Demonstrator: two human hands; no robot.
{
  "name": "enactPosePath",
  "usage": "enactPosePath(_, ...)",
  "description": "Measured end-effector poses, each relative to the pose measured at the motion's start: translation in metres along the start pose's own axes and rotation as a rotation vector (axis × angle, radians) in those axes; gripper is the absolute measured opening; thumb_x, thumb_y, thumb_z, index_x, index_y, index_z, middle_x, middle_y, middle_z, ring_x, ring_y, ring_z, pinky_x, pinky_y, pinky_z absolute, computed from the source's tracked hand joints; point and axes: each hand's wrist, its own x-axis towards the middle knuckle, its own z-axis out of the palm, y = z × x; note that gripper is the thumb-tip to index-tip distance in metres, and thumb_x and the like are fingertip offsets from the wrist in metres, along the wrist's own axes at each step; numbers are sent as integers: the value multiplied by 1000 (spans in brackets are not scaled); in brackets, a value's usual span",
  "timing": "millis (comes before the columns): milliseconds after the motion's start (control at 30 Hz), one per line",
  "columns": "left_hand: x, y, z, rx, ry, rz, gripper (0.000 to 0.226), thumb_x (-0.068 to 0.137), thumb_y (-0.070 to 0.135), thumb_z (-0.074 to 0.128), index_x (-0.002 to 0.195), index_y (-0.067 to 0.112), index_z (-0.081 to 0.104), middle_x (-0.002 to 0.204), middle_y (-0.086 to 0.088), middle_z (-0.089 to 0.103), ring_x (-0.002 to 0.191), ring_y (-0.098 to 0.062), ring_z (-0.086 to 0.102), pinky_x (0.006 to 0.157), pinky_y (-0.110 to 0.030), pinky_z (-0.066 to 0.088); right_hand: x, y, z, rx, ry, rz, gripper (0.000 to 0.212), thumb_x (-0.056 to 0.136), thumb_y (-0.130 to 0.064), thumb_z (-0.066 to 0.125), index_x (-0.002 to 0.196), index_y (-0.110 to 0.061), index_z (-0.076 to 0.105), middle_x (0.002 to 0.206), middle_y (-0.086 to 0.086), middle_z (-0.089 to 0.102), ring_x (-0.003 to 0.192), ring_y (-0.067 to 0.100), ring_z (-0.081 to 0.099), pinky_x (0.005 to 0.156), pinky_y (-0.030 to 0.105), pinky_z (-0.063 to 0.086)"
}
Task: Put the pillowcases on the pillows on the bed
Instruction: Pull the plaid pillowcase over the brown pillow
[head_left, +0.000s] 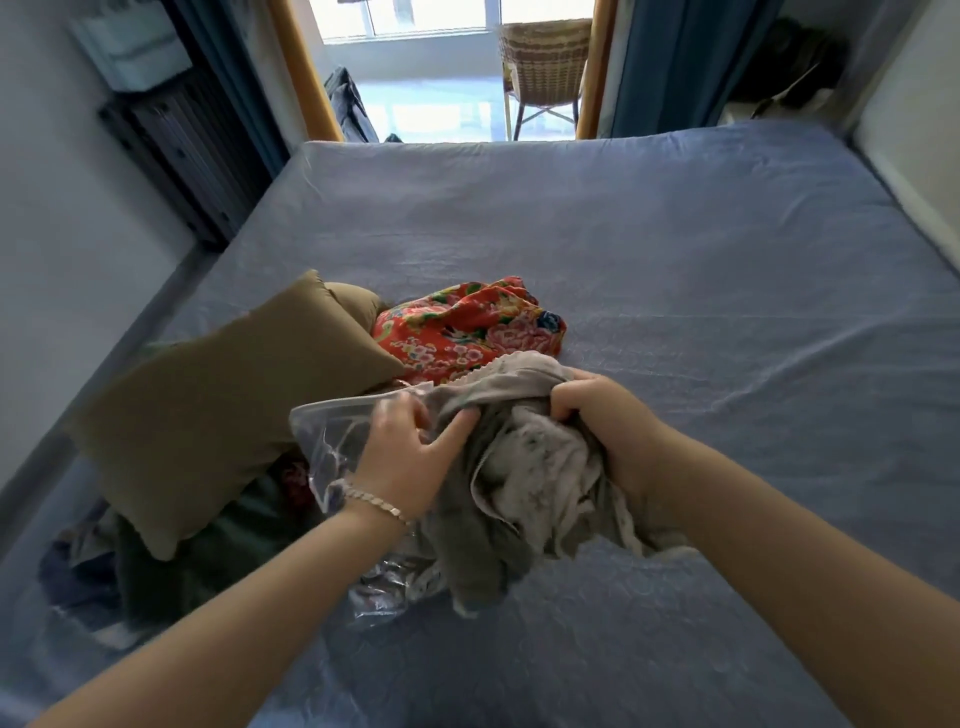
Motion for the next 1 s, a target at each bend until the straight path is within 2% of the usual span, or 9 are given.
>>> enactPosePath(100,-8,-1,9,-417,-323,-195,44,66,56,68,87,18,58,79,-1,61,76,-17,55,71,-31,46,6,-6,17,119,-84,33,27,83,-4,47,106,-10,60,93,12,57,81,24,55,73,32,47)
enactPosePath(167,-9,-6,14,-317,-374,-97,32,74,33,72,99,19,59,89,0,65,83,-14,60,79,-30,51,13,-6,24,123,-98,70,30,90,-13,49,120,-10,52,111,14,59,89,24,59,76,33,50)
enactPosePath(333,-2,-27,5,-181,76,-159,18,88,3,50,90,5,67,87,-11,66,83,-21,58,70,-25,42,19,-9,33,24,-154,42,19,88,-12,59,107,-8,61,97,14,67,86,25,65,82,37,54)
enactPosePath(433,13,-48,-33,-346,183,-342,26,88,-8,41,97,-2,64,91,-13,61,90,-25,54,77,-25,41,22,-11,31,-522,-247,-39,44,73,-3,73,112,-15,57,100,6,67,88,19,66,79,33,56)
enactPosePath(500,21,-55,-68,-417,92,-412,25,89,-5,42,104,-10,62,98,-21,62,94,-31,60,86,-35,48,26,-10,36,-925,-261,-50,55,68,-6,74,115,-25,52,102,-4,62,94,13,61,83,32,54)
enactPosePath(667,30,-87,-180,-261,-482,-561,17,59,9,71,76,7,69,61,-10,67,54,-21,62,58,-27,53,50,-4,74,-1232,-461,130,43,75,-16,66,115,-28,56,101,-9,62,88,8,59,67,17,50)
enactPosePath(767,64,-128,-220,-193,-284,-662,34,34,19,60,65,14,73,75,-11,68,69,-26,58,72,-31,47,83,9,114,-1043,-262,62,26,78,-29,71,99,-27,56,95,-9,59,80,5,57,59,13,45)
enactPosePath(867,101,-178,-231,99,-30,-540,49,56,34,45,91,8,66,103,-16,62,93,-29,56,77,-30,43,130,26,166,-1040,-86,-57,53,78,-43,71,121,-20,50,113,-6,49,107,14,52,84,25,46)
enactPosePath(1000,157,-252,-235,223,196,-472,33,80,35,58,104,13,58,110,-10,59,95,-27,56,81,-30,43,206,30,244,-1151,46,-274,39,85,-35,64,119,-18,56,121,1,49,107,17,51,92,29,45)
